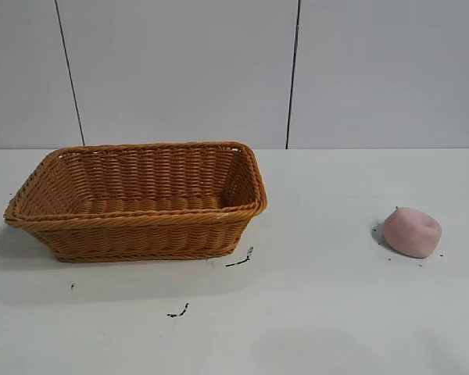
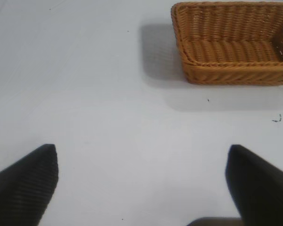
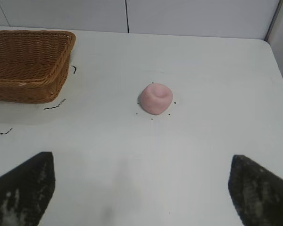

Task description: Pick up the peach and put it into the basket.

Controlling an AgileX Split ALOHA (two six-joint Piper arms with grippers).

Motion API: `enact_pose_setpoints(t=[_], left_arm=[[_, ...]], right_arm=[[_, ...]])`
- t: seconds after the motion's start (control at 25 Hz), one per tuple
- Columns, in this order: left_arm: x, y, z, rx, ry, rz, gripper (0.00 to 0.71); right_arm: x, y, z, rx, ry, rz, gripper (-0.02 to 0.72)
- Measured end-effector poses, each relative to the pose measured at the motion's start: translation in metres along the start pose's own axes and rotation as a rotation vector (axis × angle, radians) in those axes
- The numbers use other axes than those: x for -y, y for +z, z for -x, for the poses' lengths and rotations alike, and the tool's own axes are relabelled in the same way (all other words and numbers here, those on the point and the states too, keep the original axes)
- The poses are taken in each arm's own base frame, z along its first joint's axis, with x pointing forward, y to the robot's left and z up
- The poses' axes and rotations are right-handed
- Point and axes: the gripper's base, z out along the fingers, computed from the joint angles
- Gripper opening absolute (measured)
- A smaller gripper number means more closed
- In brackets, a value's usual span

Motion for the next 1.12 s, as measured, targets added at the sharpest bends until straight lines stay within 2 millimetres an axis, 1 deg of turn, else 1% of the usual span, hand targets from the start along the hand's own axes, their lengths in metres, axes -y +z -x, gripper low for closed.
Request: enact_pose_setpoints(t=[0.32, 0.4, 0.48, 0.6, 0.68, 0.76, 0.88, 1.04, 1.12], left_arm=[[0.0, 0.0, 0.0, 0.0, 0.0, 0.0, 0.693], [0.0, 0.0, 0.0, 0.0, 0.0, 0.0, 0.693], [0.0, 0.0, 0.0, 0.0, 0.0, 0.0, 0.693], [0.0, 0.0, 0.0, 0.0, 0.0, 0.0, 0.693], [0.0, 0.0, 0.0, 0.0, 0.0, 0.0, 0.693], [0.0, 0.0, 0.0, 0.0, 0.0, 0.0, 0.693], [0.0, 0.0, 0.0, 0.0, 0.0, 0.0, 0.693], [0.0, 0.0, 0.0, 0.0, 0.0, 0.0, 0.693], [0.0, 0.0, 0.0, 0.0, 0.0, 0.0, 0.693]], right_arm=[[0.0, 0.0, 0.0, 0.001, 0.0, 0.0, 0.696], [0.0, -0.002, 0.003, 0.021, 0.0, -0.002, 0.696], [0.001, -0.006, 0.015, 0.086, 0.005, -0.011, 0.696], [0.004, -0.003, 0.05, 0.117, 0.027, -0.02, 0.696], [0.006, 0.014, 0.074, 0.046, 0.037, -0.019, 0.696], [0.009, 0.035, 0.096, -0.042, 0.045, -0.017, 0.696], [0.013, 0.074, 0.127, -0.176, 0.052, -0.014, 0.696], [0.019, 0.138, 0.156, -0.353, 0.061, -0.008, 0.696], [0.022, 0.177, 0.161, -0.455, 0.067, -0.004, 0.696]])
